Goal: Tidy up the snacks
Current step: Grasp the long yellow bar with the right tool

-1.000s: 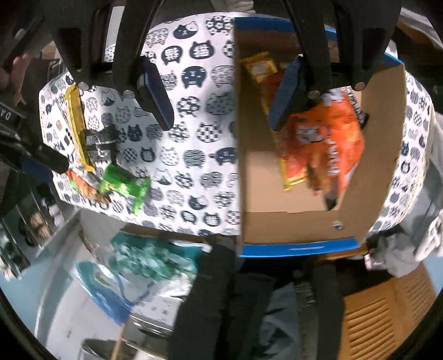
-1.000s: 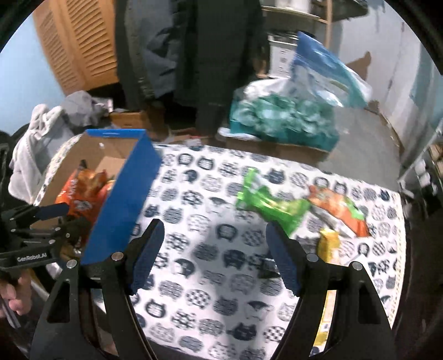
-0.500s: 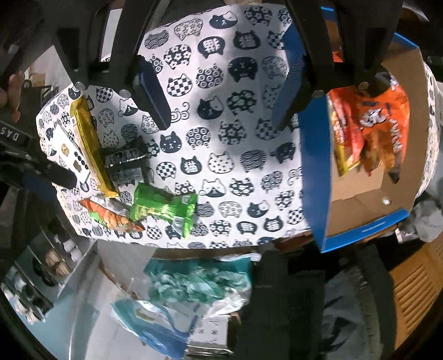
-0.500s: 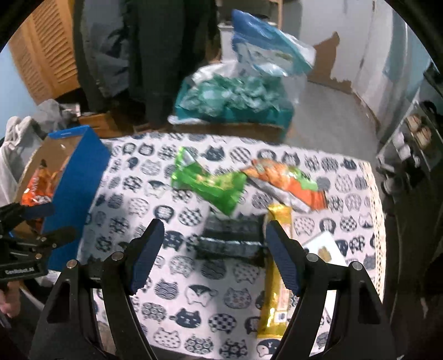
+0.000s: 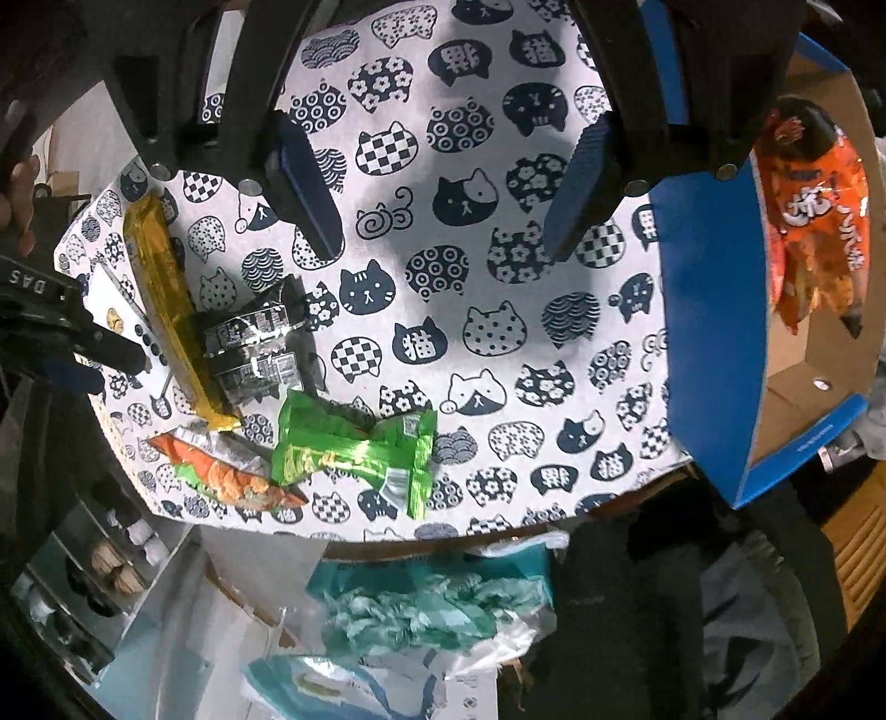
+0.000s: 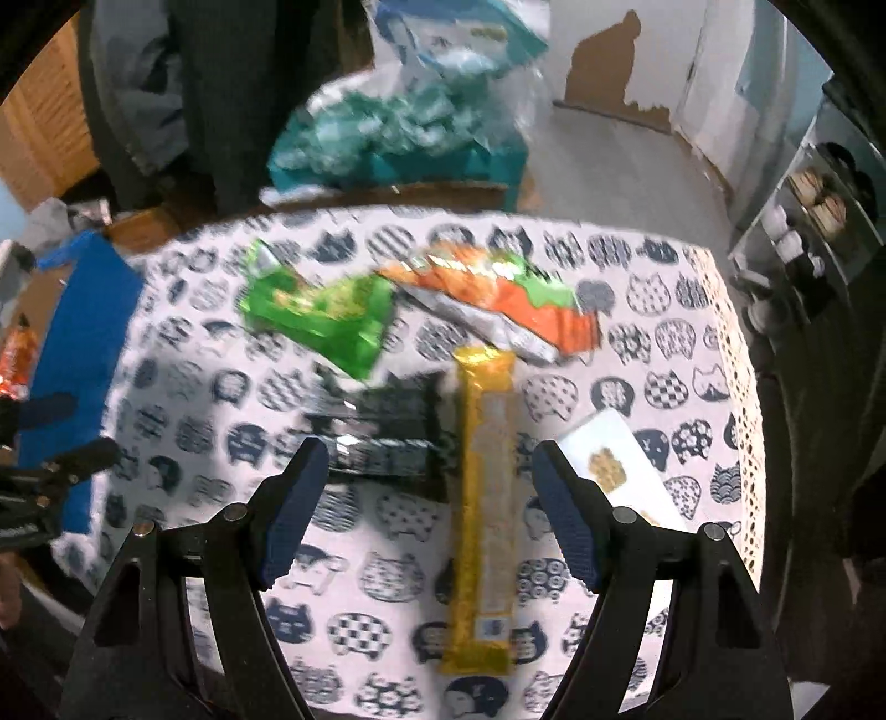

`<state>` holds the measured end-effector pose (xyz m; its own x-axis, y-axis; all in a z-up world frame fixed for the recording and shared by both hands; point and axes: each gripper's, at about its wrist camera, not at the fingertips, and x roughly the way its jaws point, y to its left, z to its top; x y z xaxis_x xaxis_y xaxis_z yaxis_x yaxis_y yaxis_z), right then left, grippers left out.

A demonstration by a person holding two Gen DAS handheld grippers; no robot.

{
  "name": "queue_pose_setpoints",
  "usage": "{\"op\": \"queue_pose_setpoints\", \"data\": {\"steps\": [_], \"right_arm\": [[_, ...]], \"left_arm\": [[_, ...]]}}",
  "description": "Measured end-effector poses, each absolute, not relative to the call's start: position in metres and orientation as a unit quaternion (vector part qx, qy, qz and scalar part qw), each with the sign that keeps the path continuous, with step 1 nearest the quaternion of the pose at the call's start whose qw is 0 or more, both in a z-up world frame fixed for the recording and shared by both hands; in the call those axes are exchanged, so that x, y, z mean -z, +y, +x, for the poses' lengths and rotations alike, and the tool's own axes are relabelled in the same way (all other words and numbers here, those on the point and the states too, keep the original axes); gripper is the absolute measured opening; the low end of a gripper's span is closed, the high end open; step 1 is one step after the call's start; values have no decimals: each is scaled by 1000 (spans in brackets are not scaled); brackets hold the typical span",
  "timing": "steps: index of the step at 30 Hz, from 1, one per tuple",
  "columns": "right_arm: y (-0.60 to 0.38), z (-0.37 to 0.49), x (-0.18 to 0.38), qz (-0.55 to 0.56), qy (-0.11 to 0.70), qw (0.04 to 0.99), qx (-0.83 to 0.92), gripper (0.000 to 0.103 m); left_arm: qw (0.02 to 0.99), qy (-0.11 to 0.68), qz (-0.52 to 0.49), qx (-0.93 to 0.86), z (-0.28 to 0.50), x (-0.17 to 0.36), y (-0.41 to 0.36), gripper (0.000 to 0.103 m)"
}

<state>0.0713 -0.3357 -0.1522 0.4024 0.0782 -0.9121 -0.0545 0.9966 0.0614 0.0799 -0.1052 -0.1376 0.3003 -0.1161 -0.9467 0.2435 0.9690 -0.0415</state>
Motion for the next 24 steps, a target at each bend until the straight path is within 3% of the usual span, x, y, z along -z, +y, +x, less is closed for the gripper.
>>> {"op": "queue_pose_setpoints", "data": {"steps": [4,13,21,24], "right_arm": [[-352,77,181,11,569,822,-21,76],[-371,84,222,49,593,803,-27,57],[-369,88,246,44,610,790,-35,50],[-367,90,253,39,614,788,-34,32]], "left_arm": [[797,591,60,110,85,151,-113,77],[781,612,55,111,95,177,-128,77],[774,621,30,118,99,187,-138,81],[771,624,19,124,101,188,-145,83]]}}
